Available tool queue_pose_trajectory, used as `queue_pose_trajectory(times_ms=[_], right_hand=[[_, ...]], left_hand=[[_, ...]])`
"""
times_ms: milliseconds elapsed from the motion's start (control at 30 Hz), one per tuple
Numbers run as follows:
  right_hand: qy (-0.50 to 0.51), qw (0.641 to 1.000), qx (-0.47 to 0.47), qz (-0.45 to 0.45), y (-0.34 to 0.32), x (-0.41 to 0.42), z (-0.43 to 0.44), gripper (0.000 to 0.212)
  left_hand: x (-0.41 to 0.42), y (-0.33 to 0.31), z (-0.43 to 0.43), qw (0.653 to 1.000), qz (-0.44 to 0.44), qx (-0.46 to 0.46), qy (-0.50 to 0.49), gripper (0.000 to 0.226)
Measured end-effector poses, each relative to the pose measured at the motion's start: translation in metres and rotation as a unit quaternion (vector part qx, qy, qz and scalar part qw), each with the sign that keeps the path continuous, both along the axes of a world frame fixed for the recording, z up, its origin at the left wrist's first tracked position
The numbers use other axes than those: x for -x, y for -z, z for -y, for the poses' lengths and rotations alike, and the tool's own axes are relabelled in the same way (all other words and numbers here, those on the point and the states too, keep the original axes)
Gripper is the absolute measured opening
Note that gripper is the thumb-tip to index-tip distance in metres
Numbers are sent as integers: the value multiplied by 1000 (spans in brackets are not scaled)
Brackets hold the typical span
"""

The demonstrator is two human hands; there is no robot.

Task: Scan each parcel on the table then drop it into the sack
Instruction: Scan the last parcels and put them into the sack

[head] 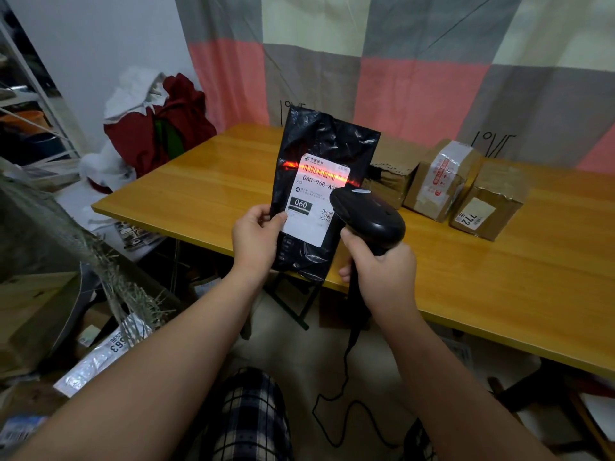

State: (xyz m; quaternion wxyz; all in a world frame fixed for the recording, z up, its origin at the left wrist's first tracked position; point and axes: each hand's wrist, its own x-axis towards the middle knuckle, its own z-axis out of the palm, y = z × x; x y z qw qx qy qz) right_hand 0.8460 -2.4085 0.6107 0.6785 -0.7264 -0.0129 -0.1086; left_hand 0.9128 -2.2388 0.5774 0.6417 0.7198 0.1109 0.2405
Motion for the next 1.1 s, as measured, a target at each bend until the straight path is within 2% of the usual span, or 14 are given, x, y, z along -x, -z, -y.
queue_pose_trajectory(times_ms=[200, 500, 633, 800, 900, 1000, 1100], right_hand=[[0, 999, 34, 18, -4, 4, -5, 22], [-32, 999, 24, 27, -11, 16, -22, 13], [-120, 992, 43, 21, -12, 17, -38, 9], [-274, 955, 104, 40, -12, 25, -88, 12], [-351, 928, 122, 44, -3, 33, -128, 8], [-386, 911, 137, 42, 13, 43, -168, 23], [-395, 901, 176, 37, 30, 53, -202, 27]], left_hand=[[6, -4, -4, 999, 12, -2, -31, 6], [16, -6, -21, 997, 26, 5, -76, 4], [42, -12, -36, 995, 46, 17, -85, 4], [110, -15, -82, 987, 61, 25, -143, 10], [165, 1, -120, 981, 27, 20, -190, 4], [214, 20, -162, 966, -24, -19, -258, 6], [252, 22, -193, 939, -58, -72, -331, 5]])
